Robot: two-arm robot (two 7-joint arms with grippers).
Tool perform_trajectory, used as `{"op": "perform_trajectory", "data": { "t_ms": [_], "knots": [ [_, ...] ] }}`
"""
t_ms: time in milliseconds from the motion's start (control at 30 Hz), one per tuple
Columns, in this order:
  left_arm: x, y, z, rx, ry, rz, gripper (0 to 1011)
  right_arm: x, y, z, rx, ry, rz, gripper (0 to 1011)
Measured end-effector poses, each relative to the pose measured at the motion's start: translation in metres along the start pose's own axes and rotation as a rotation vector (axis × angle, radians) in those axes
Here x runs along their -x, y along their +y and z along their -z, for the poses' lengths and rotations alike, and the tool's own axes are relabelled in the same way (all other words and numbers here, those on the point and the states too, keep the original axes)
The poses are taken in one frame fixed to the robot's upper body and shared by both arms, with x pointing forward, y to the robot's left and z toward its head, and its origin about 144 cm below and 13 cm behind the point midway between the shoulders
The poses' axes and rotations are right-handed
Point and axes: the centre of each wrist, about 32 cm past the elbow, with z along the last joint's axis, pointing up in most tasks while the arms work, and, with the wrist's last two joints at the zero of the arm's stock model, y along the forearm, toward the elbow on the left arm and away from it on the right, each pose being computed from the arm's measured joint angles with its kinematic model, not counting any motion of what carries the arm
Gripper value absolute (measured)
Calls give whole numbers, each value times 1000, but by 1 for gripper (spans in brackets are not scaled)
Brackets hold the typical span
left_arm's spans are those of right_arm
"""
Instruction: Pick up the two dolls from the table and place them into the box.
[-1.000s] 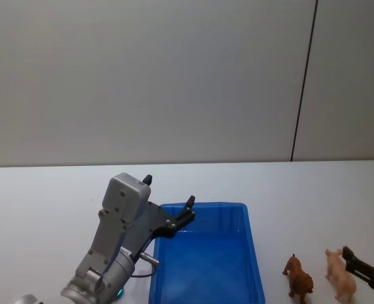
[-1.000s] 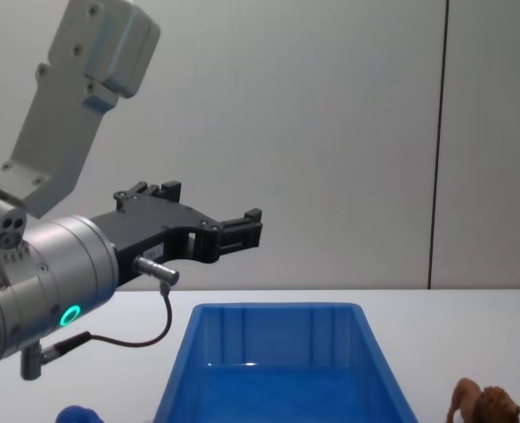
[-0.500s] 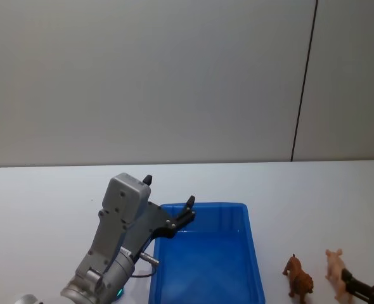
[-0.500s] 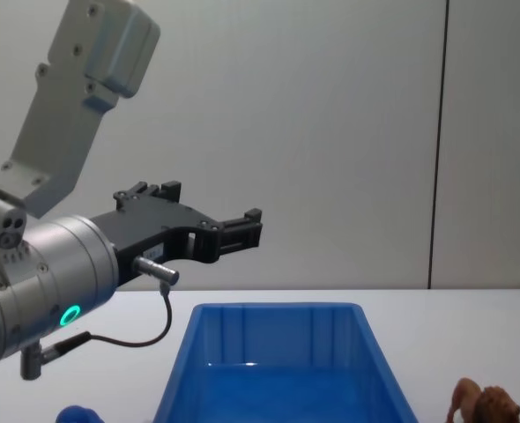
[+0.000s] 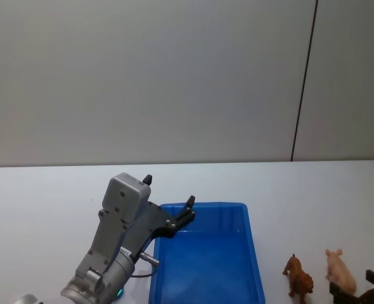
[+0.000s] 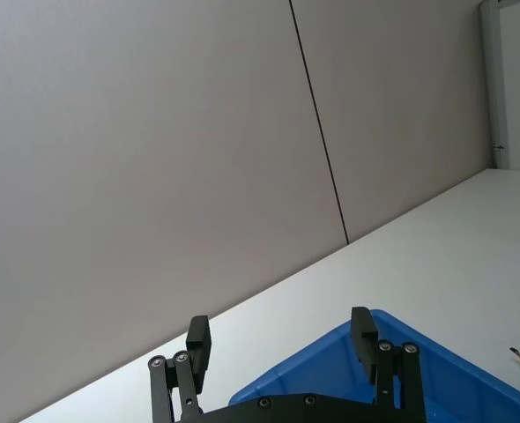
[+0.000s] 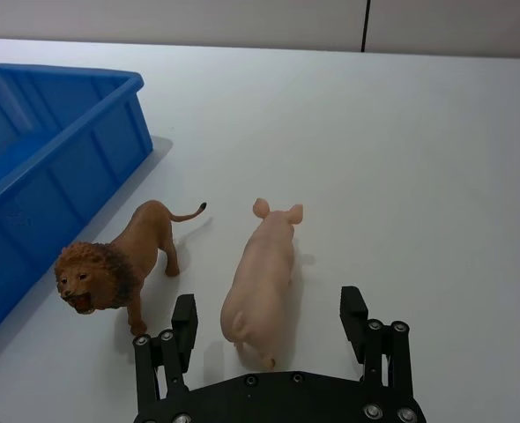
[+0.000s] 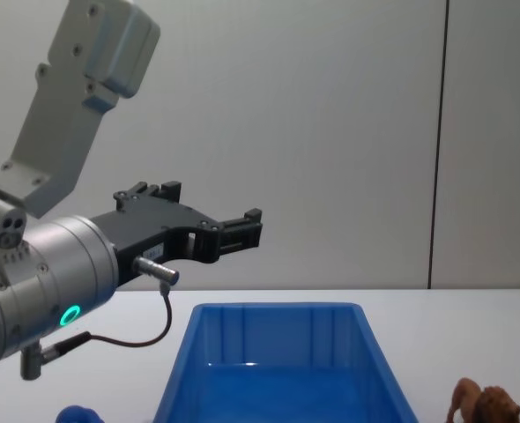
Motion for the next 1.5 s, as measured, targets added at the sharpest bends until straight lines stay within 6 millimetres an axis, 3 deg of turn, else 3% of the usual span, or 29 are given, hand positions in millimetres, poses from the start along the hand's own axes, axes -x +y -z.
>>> {"op": "perform_trajectory", "data": {
  "t_ms": [267, 333, 467, 633, 767, 1100, 1500],
  "knots": [
    [0, 0, 0, 0, 0, 0, 1002, 3, 8, 3, 27, 19, -14, 865],
    [0, 0, 0, 0, 0, 0, 1001, 4, 10, 3, 35, 25, -18, 781],
    [0, 0, 0, 0, 0, 0, 1002, 5, 13, 3, 41, 30, -22, 706],
    [0, 0, 0, 0, 0, 0, 1001, 5, 15, 3, 45, 35, -24, 487],
    [0, 0, 0, 0, 0, 0, 1001, 6, 16, 2, 42, 35, -21, 380],
    [0, 0, 0, 0, 0, 0, 1001, 8, 16, -4, -11, 9, -5, 371],
    [0, 0, 0, 0, 0, 0, 1001, 12, 20, -34, -141, -58, -64, 371]
  ]
}}
